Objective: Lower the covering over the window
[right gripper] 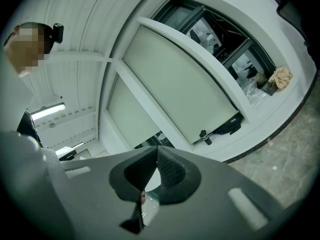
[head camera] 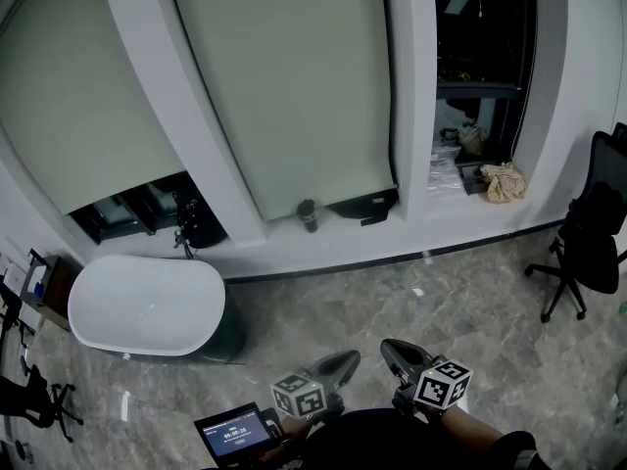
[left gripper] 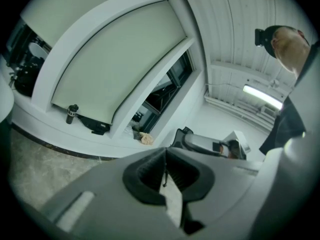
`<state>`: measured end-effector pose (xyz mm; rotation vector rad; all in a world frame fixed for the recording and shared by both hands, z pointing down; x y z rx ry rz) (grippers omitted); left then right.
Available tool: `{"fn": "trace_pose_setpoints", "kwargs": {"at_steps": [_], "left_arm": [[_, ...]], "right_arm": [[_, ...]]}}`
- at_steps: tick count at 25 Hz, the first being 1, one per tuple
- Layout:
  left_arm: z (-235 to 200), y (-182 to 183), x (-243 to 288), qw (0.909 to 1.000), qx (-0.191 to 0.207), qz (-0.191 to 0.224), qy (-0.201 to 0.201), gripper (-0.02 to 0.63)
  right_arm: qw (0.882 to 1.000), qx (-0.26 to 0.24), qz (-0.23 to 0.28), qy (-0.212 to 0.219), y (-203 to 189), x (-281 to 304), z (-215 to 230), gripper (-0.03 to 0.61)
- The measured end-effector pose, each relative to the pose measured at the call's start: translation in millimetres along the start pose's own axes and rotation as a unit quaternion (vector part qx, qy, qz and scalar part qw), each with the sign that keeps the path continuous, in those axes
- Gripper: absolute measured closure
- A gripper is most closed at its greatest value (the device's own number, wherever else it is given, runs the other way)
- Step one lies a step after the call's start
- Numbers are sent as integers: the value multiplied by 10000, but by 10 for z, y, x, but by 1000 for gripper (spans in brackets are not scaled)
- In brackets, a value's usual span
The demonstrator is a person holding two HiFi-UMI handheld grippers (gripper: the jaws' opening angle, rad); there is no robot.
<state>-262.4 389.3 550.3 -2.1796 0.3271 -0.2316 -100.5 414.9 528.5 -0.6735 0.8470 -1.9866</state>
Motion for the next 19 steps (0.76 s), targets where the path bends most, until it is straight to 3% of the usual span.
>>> {"fn": "trace_pose_setpoints", "kwargs": {"at_steps": [19], "left_arm": [[36,0,65,10000,7,-26,-77,615]], "right_arm": [[10000,-90,-33,23,43,-20,33,571]]}}
Point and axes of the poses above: the fingertips, and each gripper's own axes: x forward along the fingers, z to its right, y out of its top, the point moved 7 cm from there along -x, backward along the fingers, and after that the axes turned 7 degrees about -y, right-handed, at the moved point
